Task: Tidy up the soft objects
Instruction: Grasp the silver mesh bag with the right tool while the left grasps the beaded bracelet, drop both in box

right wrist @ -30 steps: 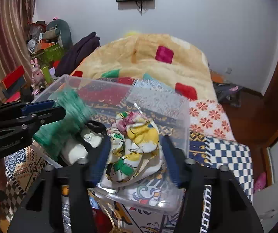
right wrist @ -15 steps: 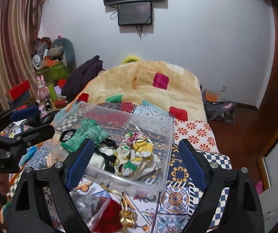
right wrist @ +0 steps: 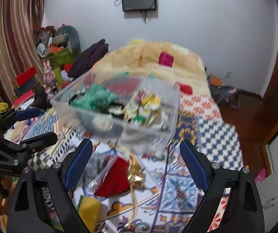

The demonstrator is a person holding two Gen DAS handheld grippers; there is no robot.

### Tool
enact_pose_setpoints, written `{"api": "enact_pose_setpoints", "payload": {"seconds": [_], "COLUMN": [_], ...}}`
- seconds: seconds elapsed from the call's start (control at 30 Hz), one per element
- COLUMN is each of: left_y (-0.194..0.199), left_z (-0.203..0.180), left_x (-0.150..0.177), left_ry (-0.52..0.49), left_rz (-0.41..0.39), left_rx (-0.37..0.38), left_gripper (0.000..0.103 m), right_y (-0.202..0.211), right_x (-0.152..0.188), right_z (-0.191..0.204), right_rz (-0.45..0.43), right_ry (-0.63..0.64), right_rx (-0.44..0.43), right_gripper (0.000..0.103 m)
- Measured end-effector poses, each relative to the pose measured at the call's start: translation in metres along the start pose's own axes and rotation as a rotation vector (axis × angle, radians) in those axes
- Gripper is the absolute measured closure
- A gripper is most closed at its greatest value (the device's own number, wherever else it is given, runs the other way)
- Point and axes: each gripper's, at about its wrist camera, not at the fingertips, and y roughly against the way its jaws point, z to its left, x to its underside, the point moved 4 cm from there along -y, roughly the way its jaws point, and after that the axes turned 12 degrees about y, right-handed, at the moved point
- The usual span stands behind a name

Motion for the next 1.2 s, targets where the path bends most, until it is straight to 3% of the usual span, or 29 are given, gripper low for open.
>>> {"api": "enact_pose_setpoints", "payload": {"seconds": [0.17, 0.23, 0.47, 0.53, 0.67, 0.73, 0.8, 0.9, 1.07, 1.2], "left_y": [-0.009, -0.014, -0.03, -0.035, -0.039, -0.04, -0.041, -0.043, -0.039, -0.029], "left_z": [0.021, 0.028, 0.025, 0.021, 0.019, 0.017, 0.014, 0.009, 0.009, 0.011], "left_x": [0.018, 0.022, 0.031, 0.035, 0.038, 0.037, 0.038, 0.04, 0.04, 0.036], "left_ry": [0.044, 0.064, 0.069, 0.046, 0.034, 0.034, 0.032, 0.016, 0.027, 0.035], "left_rz": [0.039, 0.061, 0.128, 0.143, 0.153, 0.154, 0.161, 0.164, 0.153, 0.121], "left_rx": [-0.028, -0.025, 0.019, 0.014, 0.013, 0.024, 0.038, 0.049, 0.056, 0.059], "left_gripper": [0.005, 0.018, 0.037, 0.048, 0.059, 0.071, 0.083, 0.095, 0.097, 0.098], "right_y": [-0.012, -0.016, -0.031, -0.036, -0.045, -0.046, -0.048, -0.054, -0.049, -0.04], "right_x": [0.016, 0.016, 0.017, 0.019, 0.023, 0.024, 0.025, 0.03, 0.028, 0.023], "right_z": [0.011, 0.019, 0.048, 0.052, 0.058, 0.06, 0.061, 0.064, 0.061, 0.059], "right_rz": [0.055, 0.064, 0.107, 0.126, 0.157, 0.157, 0.168, 0.194, 0.168, 0.134], "right_ry": [-0.027, -0.026, 0.024, 0.026, 0.037, 0.044, 0.042, 0.041, 0.027, 0.032], "right_rx": [-0.07, -0.105, -0.164, -0.181, -0.207, -0.208, -0.238, -0.267, -0.272, -0.252], "right_gripper": [0.013, 0.013, 0.013, 0.013, 0.018, 0.021, 0.038, 0.052, 0.072, 0.079]}}
